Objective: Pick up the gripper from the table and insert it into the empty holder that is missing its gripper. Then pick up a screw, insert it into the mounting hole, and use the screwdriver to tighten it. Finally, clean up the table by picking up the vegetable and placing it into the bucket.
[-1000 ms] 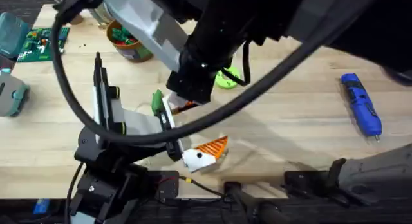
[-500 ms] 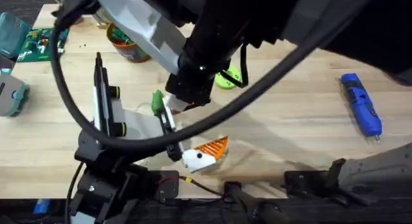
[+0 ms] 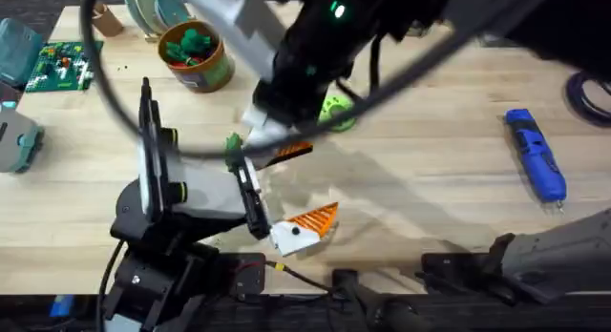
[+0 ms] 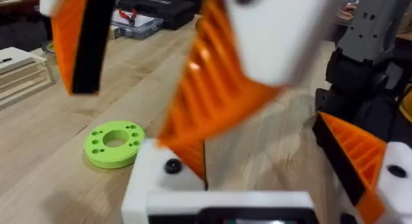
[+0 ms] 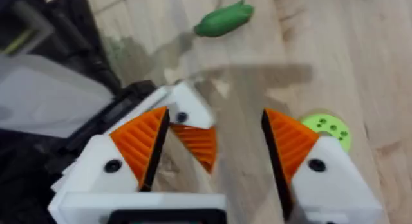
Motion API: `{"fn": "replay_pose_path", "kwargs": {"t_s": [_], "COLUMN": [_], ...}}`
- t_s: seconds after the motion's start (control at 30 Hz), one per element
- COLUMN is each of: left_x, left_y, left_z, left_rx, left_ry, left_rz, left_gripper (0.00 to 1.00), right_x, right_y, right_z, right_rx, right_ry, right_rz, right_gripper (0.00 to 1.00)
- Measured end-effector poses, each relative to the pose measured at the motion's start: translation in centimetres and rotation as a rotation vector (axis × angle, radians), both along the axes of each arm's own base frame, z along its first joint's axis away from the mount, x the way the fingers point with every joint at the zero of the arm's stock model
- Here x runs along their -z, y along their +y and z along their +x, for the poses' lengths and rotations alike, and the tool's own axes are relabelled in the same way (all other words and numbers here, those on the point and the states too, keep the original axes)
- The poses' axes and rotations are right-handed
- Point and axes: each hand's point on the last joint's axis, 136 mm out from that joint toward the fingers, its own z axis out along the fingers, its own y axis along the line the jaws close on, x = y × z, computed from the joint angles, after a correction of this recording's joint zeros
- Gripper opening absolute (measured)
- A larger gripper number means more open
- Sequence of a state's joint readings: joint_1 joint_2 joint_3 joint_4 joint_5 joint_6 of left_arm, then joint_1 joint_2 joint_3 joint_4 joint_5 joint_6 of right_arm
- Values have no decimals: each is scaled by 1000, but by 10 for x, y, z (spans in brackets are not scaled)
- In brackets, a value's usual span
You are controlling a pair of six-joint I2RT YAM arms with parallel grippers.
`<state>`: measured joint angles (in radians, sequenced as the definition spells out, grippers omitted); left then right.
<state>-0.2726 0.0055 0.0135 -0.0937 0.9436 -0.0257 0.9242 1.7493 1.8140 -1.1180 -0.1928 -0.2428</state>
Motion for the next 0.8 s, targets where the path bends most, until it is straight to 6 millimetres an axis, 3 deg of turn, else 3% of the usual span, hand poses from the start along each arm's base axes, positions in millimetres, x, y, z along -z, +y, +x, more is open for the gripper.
{"fn": "replay_pose_path", "kwargs": {"t_s": [0.23, 0.3, 0.37, 0.53, 0.8], "left_x": [0, 0, 0, 0, 0], "left_y": [0, 0, 0, 0, 0], "left_z": [0, 0, 0, 0, 0], "left_rx": [0, 0, 0, 3, 3], "left_ry": [0, -1, -3, -6, -10], "left_rz": [0, 0, 1, 2, 3], "left_gripper": [991, 927, 777, 48, 17], "right_x": [-2, -2, -1, -1, 2], "right_y": [-37, -49, -61, -83, -120], "right_z": [52, 65, 76, 96, 117], "right_rx": [208, 271, 323, 409, 537], "right_ry": [26, 38, 46, 53, 50], "right_rz": [13, 12, 12, 16, -28], "right_gripper": [884, 885, 884, 885, 887]}}
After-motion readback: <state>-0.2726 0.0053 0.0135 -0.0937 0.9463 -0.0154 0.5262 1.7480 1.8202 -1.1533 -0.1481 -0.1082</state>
